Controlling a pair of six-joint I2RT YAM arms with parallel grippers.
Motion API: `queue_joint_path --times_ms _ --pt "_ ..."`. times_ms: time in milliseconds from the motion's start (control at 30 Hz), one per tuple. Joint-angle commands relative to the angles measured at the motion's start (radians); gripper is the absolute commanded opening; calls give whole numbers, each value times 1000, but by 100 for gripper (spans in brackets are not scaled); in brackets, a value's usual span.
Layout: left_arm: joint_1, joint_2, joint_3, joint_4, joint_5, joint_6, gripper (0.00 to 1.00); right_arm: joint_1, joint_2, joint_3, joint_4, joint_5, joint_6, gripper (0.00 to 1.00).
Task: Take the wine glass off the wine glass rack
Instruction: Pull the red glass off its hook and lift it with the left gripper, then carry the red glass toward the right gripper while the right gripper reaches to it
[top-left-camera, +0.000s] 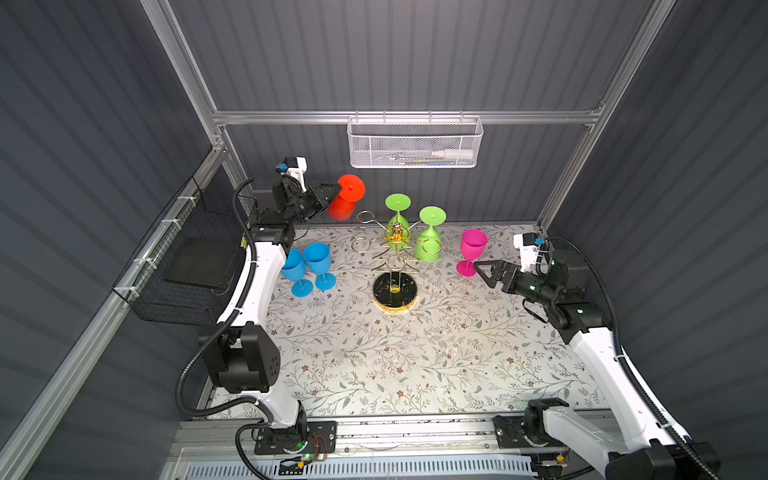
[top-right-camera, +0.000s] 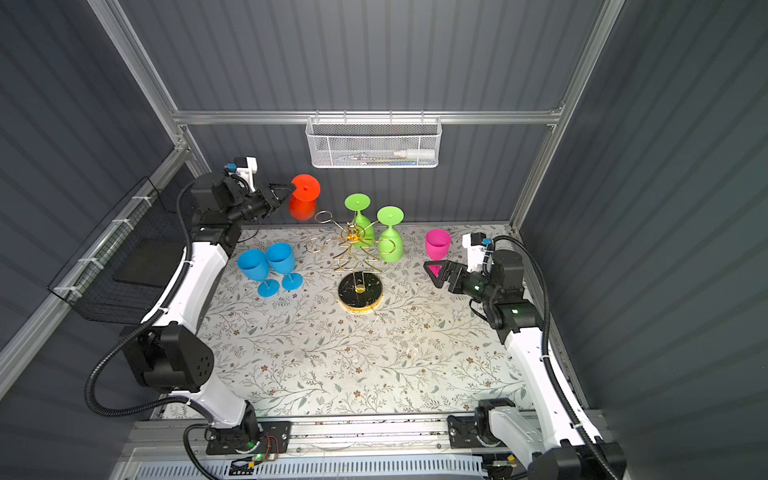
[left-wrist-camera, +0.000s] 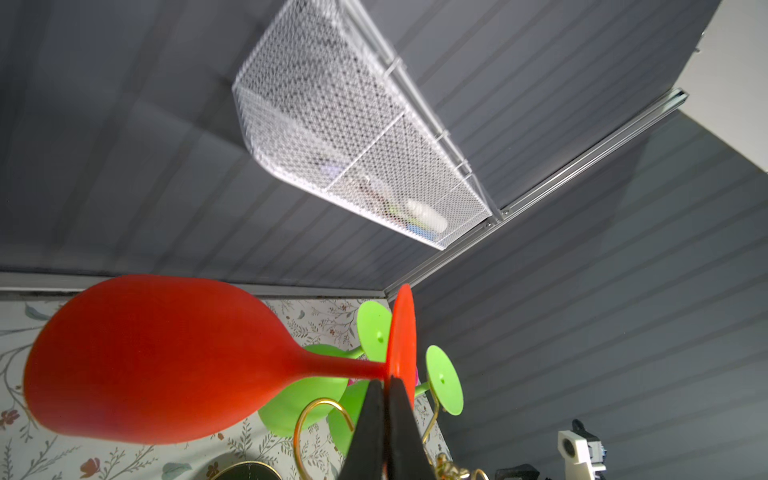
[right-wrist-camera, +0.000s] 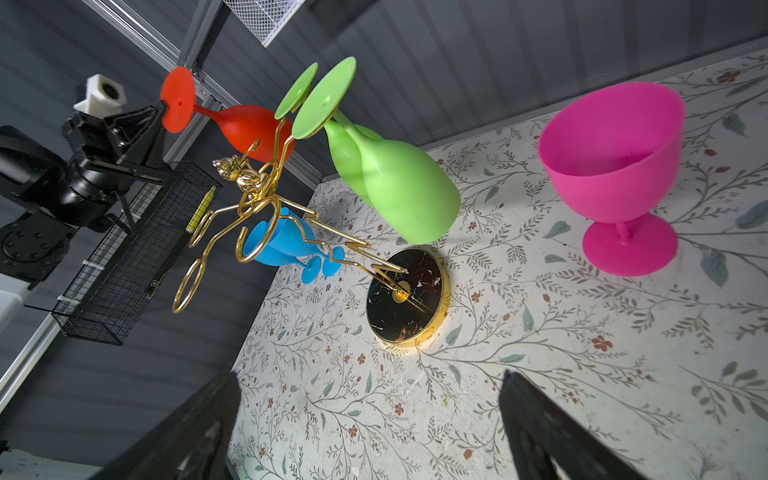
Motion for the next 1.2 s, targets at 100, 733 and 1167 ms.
queue_joint_path --times_ms 100,733,1167 --pt "25 -100 5 99 41 -75 0 5 -14 72 -23 28 -60 99" --pt "27 -185 -47 359 181 -364 0 81 28 256 11 59 -167 99" --pt "-21 -209 -101 576 276 -596 0 284 70 402 76 189 -394 99"
